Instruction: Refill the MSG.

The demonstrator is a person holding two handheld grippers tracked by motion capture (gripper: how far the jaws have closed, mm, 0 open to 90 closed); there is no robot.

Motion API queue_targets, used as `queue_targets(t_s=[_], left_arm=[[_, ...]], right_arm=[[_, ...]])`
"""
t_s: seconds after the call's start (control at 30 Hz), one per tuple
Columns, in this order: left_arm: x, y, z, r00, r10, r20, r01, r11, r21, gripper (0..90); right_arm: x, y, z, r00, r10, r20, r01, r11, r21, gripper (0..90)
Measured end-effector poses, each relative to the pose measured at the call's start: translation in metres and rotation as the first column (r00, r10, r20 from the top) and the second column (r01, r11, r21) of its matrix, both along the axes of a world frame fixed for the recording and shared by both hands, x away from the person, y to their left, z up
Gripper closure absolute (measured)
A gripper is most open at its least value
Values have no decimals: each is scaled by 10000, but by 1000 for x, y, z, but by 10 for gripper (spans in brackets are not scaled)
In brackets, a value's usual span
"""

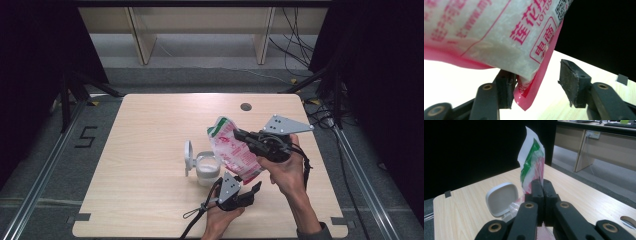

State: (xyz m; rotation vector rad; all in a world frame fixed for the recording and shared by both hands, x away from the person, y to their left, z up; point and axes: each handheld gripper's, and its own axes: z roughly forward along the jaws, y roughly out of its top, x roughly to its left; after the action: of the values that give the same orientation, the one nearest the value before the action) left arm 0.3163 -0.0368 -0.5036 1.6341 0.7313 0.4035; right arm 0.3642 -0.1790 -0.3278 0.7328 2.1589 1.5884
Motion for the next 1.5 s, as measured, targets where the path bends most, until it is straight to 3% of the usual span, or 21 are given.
queue_targets(t_s=[0.17, 0.23, 0.33, 0.47, 0.6, 0.63, 0.67, 0.77, 0.87, 0.9, 0.93, 0.97, 1.0, 1.07, 1.13, 1.2, 1.3, 1.33, 1.37, 1.4, 1.5], left_arm=[[0, 3, 0, 9999, 87, -53, -86, 9998, 158, 437], [0, 2, -1, 9998, 123, -122, -121, 9997, 196, 439], [0, 3, -2, 9995, 186, -239, -181, 9996, 217, 423], [1, 4, -4, 9979, 552, -324, -546, 9983, 198, 421], [2, 4, -5, 9969, 627, -470, -617, 9978, 231, 402], [3, 4, -6, 9974, 522, -503, -515, 9985, 162, 400], [2, 4, -5, 9964, 604, -599, -586, 9978, 323, 399], [3, 3, -7, 9957, 739, -553, -730, 9972, 179, 372], [0, 5, 0, 9927, 963, -721, -973, 9952, -99, 302], [1, 7, 1, 9928, 988, -678, -981, 9951, 144, 293], [2, 7, -1, 9921, 1020, -725, -1029, 9946, -92, 294], [2, 7, -1, 9897, 1188, -802, -1189, 9929, 36, 305], [3, 7, -3, 9893, 1172, -867, -1176, 9931, 12, 308], [4, 8, -4, 9873, 1207, -1032, -1200, 9927, 126, 302], [3, 9, -3, 9875, 1178, -1042, -1179, 9930, 59, 297], [3, 10, -2, 9881, 1174, -991, -1182, 9930, -13, 303], [2, 11, 0, 9889, 1132, -966, -1137, 9935, 0, 307], [2, 12, 1, 9903, 1050, -914, -1051, 9945, 37, 307], [2, 11, 1, 9910, 1000, -886, -1015, 9948, -119, 308], [1, 12, 2, 9903, 1042, -920, -1046, 9945, 11, 308], [-1, 13, 4, 9918, 956, -845, -953, 9954, 76, 308]], right_arm=[[-3, -5, -1, 9997, -130, -214, 134, 9998, 146, 900], [-1, -7, -3, 9998, -112, 154, 110, 9999, 92, 900], [-2, -9, -6, 9995, 4, -324, 7, 9994, 340, 900], [-3, -16, -9, 9995, 0, -325, 19, 9982, 594, 900], [-5, -22, -12, 9997, -33, -250, 49, 9980, 633, 900], [-7, -24, -13, 9988, -183, -451, 212, 9976, 659, 900], [-6, -25, -14, 9994, -180, -306, 198, 9980, 597, 900], [-5, -27, -18, 9993, -301, -203, 312, 9979, 567, 900], [-4, -30, -26, 9972, -330, -668, 360, 9984, 445, 900], [-2, -31, -29, 9978, -442, -489, 457, 9985, 303, 900], [-2, -31, -31, 9967, -401, -704, 423, 9987, 299, 900], [-3, -31, -33, 9946, -536, -886, 564, 9980, 290, 900], [0, -32, -36, 9968, -487, -633, 496, 9987, 130, 900], [2, -33, -42, 9943, -644, -847, 650, 9979, 40, 900], [4, -36, -47, 9911, -848, -1026, 861, 9963, 86, 900], [8, -41, -50, 9934, -833, -784, 834, 9965, -22, 900], [7, -45, -53, 9883, -1033, -1124, 1041, 9946, 12, 900], [10, -46, -54, 9916, -931, -900, 926, 9957, -97, 900], [8, -48, -54, 9872, -1095, -1156, 1088, 9940, -122, 900], [7, -49, -55, 9865, -1078, -1231, 1089, 9940, 26, 900], [7, -53, -56, 9875, -1176, -1048, 1188, 9929, 52, 900]])
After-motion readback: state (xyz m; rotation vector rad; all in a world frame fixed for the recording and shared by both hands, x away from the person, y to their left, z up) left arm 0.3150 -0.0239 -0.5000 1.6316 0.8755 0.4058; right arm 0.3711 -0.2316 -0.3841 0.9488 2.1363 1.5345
